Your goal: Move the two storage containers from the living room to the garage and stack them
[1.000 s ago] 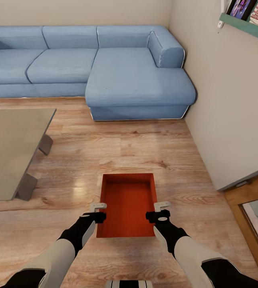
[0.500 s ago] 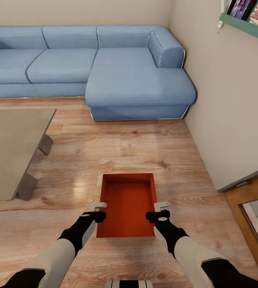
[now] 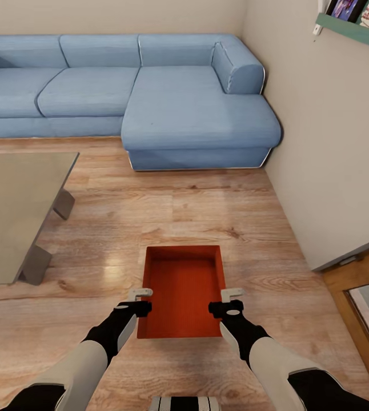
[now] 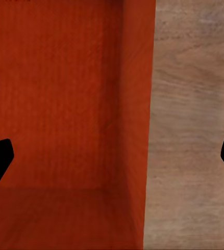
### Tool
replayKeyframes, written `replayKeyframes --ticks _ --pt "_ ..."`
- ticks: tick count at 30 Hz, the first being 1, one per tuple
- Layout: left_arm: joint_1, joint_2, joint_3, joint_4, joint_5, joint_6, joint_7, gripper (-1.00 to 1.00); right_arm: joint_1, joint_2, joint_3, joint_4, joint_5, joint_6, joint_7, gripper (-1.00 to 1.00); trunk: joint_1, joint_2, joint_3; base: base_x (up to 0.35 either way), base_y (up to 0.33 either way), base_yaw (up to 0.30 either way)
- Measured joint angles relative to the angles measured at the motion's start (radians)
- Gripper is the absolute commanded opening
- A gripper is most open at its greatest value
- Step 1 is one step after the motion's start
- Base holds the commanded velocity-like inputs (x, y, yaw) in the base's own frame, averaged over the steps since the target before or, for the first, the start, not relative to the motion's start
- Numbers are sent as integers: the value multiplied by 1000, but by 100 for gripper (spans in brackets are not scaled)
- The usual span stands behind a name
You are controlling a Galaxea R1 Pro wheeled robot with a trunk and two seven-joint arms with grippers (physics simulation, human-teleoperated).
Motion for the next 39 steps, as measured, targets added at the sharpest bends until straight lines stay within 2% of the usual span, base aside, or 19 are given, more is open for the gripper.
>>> replayKeyframes --ticks 12,17,39 --pt "0 0 0 -2 0 -2 0 100 0 -7 -2 0 -21 -5 0 100 0 0 0 0 0 0" --pt "0 0 -1 -1 0 -2 0 100 0 -32 -2 0 -30 -7 0 100 0 0 0 0 0 0" --pt "0 0 -2 0 2 -2 -3 100 0 -38 -2 0 -31 -8 0 100 84 -154 -69 0 0 0"
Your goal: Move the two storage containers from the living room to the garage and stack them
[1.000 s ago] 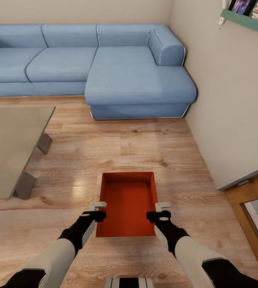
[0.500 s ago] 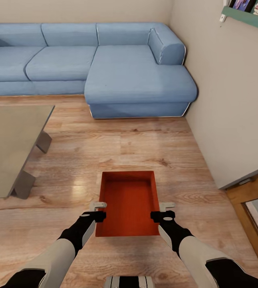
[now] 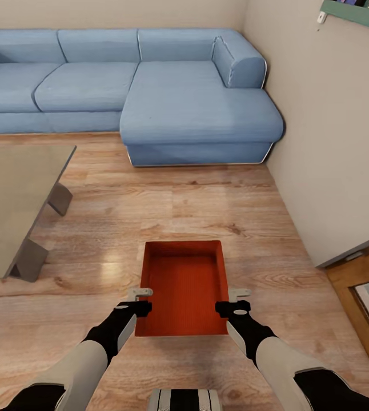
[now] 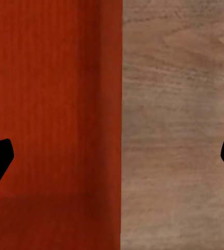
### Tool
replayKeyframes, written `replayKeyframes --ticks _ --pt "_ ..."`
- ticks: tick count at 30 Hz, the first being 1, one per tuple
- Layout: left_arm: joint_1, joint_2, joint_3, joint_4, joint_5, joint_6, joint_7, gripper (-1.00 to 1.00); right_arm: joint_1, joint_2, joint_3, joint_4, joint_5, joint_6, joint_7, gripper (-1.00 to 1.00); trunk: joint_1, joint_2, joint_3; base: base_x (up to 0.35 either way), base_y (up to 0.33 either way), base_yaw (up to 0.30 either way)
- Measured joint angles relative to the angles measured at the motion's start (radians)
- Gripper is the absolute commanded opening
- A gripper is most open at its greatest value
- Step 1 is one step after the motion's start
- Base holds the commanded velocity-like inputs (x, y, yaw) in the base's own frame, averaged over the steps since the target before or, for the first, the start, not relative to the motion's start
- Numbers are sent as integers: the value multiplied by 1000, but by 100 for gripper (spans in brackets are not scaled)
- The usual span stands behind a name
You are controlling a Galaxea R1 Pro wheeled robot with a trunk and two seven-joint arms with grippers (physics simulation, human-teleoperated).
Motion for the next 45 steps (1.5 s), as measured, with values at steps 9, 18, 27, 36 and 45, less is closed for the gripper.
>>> replayKeyframes --ticks 9,18,27,36,45 --pt "0 1 1 -2 0 -2 1 100 0 0 0 0 0 0 0 100 31 -56 -25 0 0 0" --pt "0 1 0 -3 2 -2 0 100 0 0 0 0 0 0 0 100 46 -84 -38 0 0 0" --pt "0 1 -1 -3 3 -2 -3 100 0 0 0 0 0 0 0 100 81 -147 -66 0 0 0" --pt "0 3 0 -4 4 -2 -2 100 0 -2 0 0 2 0 0 100 84 -154 -69 0 0 0" --pt "0 2 0 -2 6 -2 -2 100 0 -2 1 0 2 0 0 100 104 -189 -85 0 0 0"
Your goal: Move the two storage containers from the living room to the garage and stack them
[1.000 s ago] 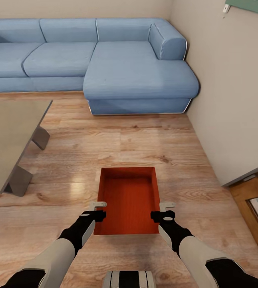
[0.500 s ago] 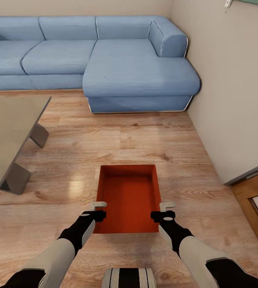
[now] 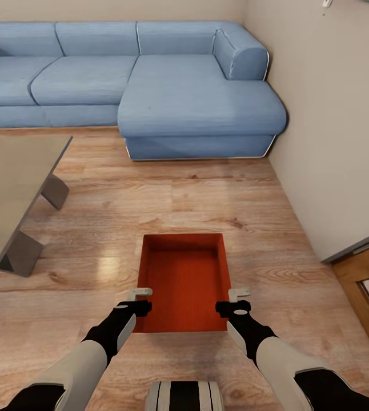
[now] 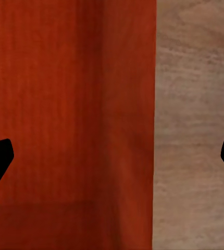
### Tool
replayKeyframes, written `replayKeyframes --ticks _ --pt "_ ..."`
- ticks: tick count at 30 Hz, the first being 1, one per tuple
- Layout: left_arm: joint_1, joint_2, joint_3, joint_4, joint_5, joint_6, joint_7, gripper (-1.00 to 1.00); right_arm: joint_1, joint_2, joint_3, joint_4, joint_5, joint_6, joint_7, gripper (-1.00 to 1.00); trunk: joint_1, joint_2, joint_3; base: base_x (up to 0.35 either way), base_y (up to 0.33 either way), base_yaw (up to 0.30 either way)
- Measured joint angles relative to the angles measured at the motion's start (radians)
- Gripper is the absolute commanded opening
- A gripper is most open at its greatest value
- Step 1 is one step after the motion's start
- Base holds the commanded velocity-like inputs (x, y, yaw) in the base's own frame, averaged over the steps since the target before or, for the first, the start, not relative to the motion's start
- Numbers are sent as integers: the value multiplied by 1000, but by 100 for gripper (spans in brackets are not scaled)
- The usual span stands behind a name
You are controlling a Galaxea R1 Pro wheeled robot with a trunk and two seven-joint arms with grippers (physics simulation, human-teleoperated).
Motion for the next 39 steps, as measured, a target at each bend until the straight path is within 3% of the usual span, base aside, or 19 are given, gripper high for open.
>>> replayKeyframes --ticks 39 --pt "0 -2 4 13 5 6 5 100 0 -1 0 0 -2 1 0 100 0 0 0 0 0 0"
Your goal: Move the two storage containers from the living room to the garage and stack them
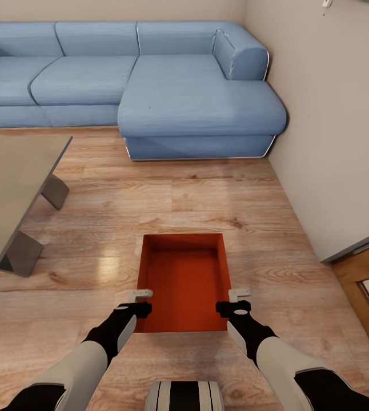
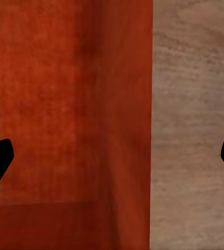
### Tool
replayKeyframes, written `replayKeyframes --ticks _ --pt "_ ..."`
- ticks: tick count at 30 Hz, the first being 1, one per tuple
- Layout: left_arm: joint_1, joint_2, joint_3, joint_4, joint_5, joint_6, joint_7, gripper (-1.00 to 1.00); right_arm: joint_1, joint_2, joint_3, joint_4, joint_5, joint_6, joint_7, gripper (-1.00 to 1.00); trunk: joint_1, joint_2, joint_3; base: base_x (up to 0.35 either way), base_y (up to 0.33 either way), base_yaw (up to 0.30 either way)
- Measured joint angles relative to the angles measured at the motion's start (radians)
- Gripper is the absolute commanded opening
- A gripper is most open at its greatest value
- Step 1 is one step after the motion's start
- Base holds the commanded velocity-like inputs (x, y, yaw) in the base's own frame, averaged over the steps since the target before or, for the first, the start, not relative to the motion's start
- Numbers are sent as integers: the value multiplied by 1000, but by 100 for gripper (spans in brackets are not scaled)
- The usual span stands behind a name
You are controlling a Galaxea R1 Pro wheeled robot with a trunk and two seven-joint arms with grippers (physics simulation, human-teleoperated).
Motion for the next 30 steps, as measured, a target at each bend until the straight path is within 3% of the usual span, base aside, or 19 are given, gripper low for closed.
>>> replayKeyframes --ticks 3,4,10,27,30 --pt "0 0 0 3 2 6 0 100 0 0 0 0 -1 1 0 100 0 0 0 0 0 0" --pt "0 0 0 3 2 7 0 -100 0 0 0 0 -1 2 0 -100 0 0 0 0 0 0" --pt "0 0 -3 5 13 8 1 -100 0 -2 -1 -1 6 7 -3 -100 0 0 0 0 0 0" --pt "0 0 -2 3 1 1 1 -100 0 -3 -1 -1 5 3 -3 -100 0 0 0 0 0 0" --pt "0 0 -3 2 2 2 1 -100 0 -3 -1 0 3 2 -2 -100 -11 21 9 0 0 0"
